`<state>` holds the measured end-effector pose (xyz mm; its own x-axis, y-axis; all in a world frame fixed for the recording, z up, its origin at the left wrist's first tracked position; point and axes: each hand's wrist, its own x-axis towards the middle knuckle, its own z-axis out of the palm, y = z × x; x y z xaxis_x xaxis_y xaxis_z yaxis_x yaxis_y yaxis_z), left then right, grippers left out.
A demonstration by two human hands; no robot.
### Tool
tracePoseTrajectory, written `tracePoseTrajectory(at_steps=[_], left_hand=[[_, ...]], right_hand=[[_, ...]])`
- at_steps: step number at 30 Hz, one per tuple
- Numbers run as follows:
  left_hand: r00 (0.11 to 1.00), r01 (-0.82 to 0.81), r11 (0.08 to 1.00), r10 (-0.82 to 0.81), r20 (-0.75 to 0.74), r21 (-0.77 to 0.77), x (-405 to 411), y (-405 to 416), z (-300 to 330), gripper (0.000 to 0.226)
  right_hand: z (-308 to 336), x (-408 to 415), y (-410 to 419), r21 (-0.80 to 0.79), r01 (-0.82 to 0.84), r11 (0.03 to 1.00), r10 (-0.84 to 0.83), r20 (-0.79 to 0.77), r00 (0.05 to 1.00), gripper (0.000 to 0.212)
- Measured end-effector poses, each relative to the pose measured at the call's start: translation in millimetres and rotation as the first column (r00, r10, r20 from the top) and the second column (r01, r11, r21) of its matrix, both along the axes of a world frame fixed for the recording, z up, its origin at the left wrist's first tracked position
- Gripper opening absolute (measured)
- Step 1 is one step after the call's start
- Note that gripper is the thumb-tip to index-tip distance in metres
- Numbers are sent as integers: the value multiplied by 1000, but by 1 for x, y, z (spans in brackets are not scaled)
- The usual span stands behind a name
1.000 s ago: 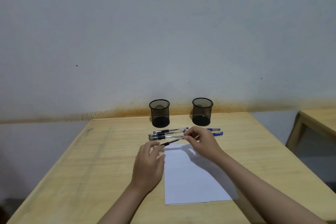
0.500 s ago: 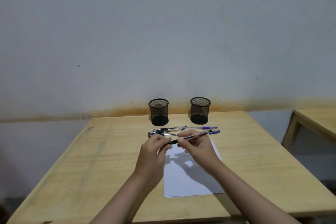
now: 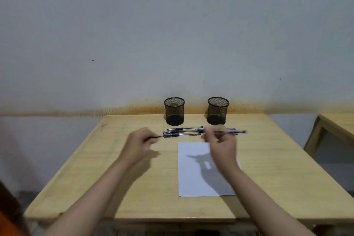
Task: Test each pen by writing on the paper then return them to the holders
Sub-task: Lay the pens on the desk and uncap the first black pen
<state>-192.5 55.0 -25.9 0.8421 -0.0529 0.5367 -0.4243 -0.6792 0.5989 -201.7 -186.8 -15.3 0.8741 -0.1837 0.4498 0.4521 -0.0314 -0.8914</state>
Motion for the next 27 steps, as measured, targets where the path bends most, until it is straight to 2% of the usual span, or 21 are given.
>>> tracePoseTrajectory(at_steps=[2, 4, 8, 10, 12, 19, 21, 24, 27], left_hand=[[977, -178, 983, 181, -108, 37, -2, 41, -9, 13], [946, -243, 964, 259, -193, 104, -5, 63, -17, 9], [948, -189, 975, 212, -237, 118, 1, 47, -35, 10], [944, -161, 966, 210, -255, 201, 5, 41, -45, 12], [941, -172, 958, 229, -248, 231, 7, 40, -56, 16], [941, -249, 954, 279, -190, 167, 7, 20, -62, 28], [962, -184, 974, 207, -178, 134, 5, 1, -58, 38], [975, 0, 996, 18, -221, 84, 2, -34, -54, 46], [956, 99, 979, -43, -289, 180, 8, -60, -56, 50]], right_hand=[[12, 6, -30, 77, 99, 992, -102, 36, 994, 22], [14, 10, -42, 78, 92, 993, -92, -3, 996, 19], [-5, 7, -13, 69, -4, 998, 16, -179, 984, 13], [-14, 6, -3, 72, -16, 997, 33, -231, 972, 14], [-19, 7, 1, 65, -32, 997, 47, -244, 969, 15], [-26, 20, 1, 31, -36, 999, 43, -262, 964, 13], [-28, 25, 2, 19, -30, 999, 34, -274, 961, 13], [-30, 33, 5, 4, -23, 1000, 23, -284, 959, 5], [-33, 40, 7, 10, 5, 1000, -2, -297, 955, 3]])
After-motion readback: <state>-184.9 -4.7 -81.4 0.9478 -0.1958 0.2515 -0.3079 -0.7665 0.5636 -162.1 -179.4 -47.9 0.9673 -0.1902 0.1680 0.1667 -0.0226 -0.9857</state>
